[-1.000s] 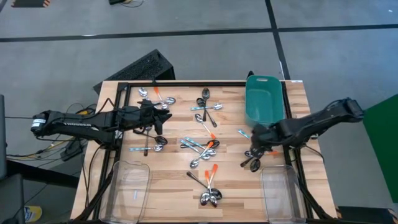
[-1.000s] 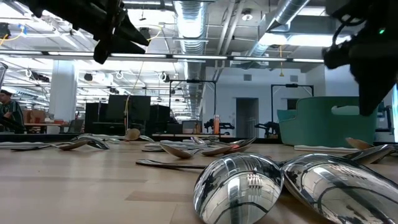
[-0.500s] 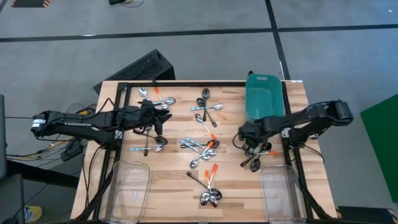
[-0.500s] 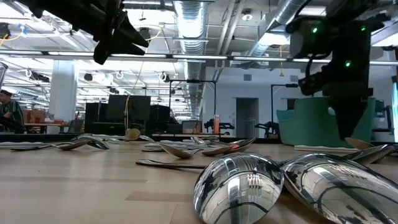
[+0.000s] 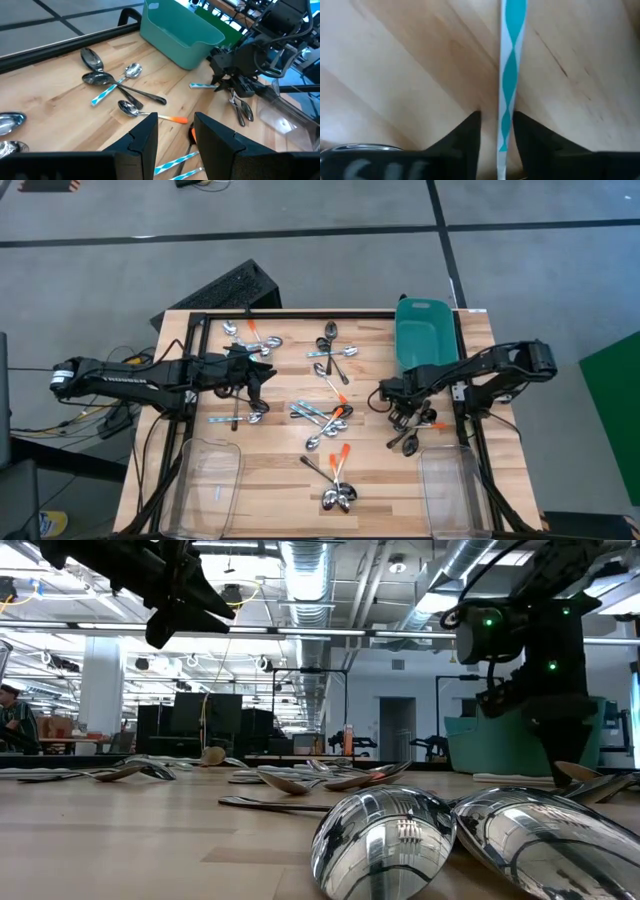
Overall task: Sort silverware by color (type)
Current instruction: Put the blue spoon into the blue bin
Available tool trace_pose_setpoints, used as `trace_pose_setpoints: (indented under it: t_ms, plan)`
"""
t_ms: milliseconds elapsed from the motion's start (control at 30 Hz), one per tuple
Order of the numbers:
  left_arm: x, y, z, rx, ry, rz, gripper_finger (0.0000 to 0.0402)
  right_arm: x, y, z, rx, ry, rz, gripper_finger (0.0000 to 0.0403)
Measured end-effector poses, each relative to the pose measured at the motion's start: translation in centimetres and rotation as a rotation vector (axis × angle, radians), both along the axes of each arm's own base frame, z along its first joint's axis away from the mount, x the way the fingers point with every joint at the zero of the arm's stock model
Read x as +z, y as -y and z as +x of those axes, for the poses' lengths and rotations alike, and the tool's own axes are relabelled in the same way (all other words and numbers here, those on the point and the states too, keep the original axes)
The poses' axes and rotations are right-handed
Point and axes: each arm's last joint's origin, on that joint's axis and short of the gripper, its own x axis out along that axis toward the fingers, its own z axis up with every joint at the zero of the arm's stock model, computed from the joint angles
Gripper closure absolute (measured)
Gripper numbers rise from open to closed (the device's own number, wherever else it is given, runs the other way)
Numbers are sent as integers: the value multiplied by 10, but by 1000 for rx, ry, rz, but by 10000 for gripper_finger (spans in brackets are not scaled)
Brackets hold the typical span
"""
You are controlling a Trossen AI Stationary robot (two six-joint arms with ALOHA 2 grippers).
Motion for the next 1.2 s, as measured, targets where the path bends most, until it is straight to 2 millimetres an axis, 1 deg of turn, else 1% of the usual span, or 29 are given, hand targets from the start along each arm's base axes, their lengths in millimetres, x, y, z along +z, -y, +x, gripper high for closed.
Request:
trace_pose_setpoints:
  t_ms: [200,300,467,567,633,767,1033,1200]
  plan:
    - [0,0,0,0,1,0,287,2,0,0,-4,31,9,353]
    - [0,0,0,0,1,0,287,5,-1,-1,-9,48,22,383]
    - [0,0,0,1,2,0,287,17,-3,-4,-69,116,80,381]
    - [0,0,0,1,2,0,287,30,-3,-5,-99,179,88,369]
    - [0,0,0,1,3,1,287,41,-3,-5,-106,236,81,368]
    - [0,0,0,8,2,4,287,62,-2,-6,-100,334,33,374]
    - [0,0,0,10,4,0,288,88,2,-15,-97,467,-107,373]
    - [0,0,0,12,6,-1,288,117,8,-17,-121,582,-179,373]
